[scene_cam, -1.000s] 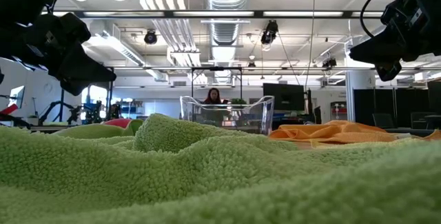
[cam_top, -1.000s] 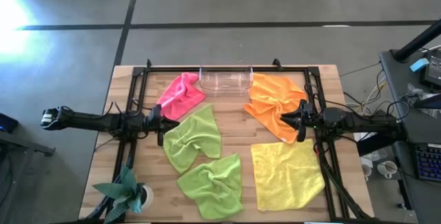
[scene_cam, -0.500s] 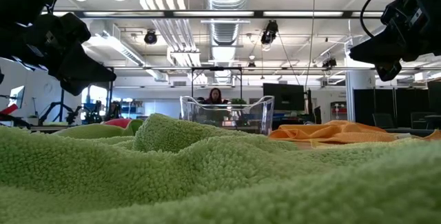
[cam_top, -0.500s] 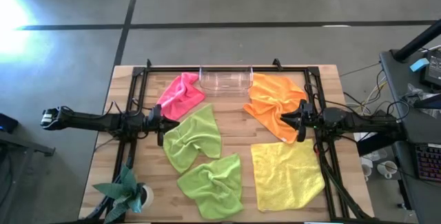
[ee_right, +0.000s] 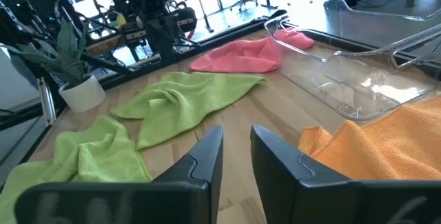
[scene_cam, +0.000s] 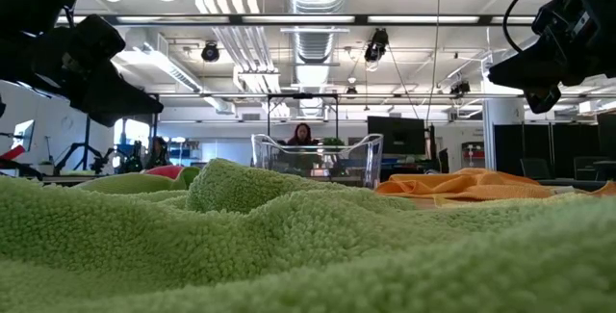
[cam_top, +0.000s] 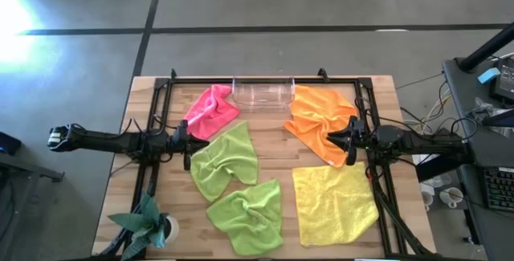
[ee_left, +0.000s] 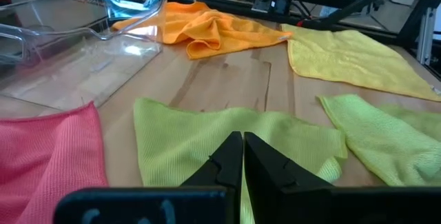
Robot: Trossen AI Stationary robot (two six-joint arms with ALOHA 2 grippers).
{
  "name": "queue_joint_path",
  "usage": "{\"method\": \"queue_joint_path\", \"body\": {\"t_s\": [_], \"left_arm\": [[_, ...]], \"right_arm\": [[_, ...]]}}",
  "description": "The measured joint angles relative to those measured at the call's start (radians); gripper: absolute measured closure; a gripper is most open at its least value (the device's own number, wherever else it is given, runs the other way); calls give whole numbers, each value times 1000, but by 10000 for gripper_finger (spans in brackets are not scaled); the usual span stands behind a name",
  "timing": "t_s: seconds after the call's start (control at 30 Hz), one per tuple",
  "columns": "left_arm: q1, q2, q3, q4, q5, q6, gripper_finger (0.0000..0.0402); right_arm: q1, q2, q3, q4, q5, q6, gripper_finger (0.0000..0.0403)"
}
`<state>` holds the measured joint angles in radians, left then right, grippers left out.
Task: Fold microfiber towels
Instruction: Fold the top green microfiber towel
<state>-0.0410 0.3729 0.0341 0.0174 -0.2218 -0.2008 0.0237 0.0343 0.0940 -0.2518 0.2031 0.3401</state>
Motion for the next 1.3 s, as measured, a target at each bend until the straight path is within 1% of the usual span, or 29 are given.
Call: {"method": "queue_joint_path", "body": {"t_s": [0.43, 0.67, 0.93, 1.07, 1.2, 1.3], "left_arm": [[0, -2, 0, 36, 0, -1, 402], [0, 5, 0, 113, 0, -1, 402], [0, 23, 0, 118, 8, -3, 400], [0, 32, 0, 138, 7, -5, 379], [0, 45, 0, 141, 6, -5, 337], [0, 54, 0, 179, 5, -5, 301]], "right_arm": [[0, 0, 0, 0, 0, 0, 335], [0, 0, 0, 0, 0, 0, 335], [0, 0, 0, 0, 0, 0, 335], [0, 0, 0, 1, 0, 0, 335], [0, 0, 0, 1, 0, 0, 335], [0, 0, 0, 1, 0, 0, 335]]}}
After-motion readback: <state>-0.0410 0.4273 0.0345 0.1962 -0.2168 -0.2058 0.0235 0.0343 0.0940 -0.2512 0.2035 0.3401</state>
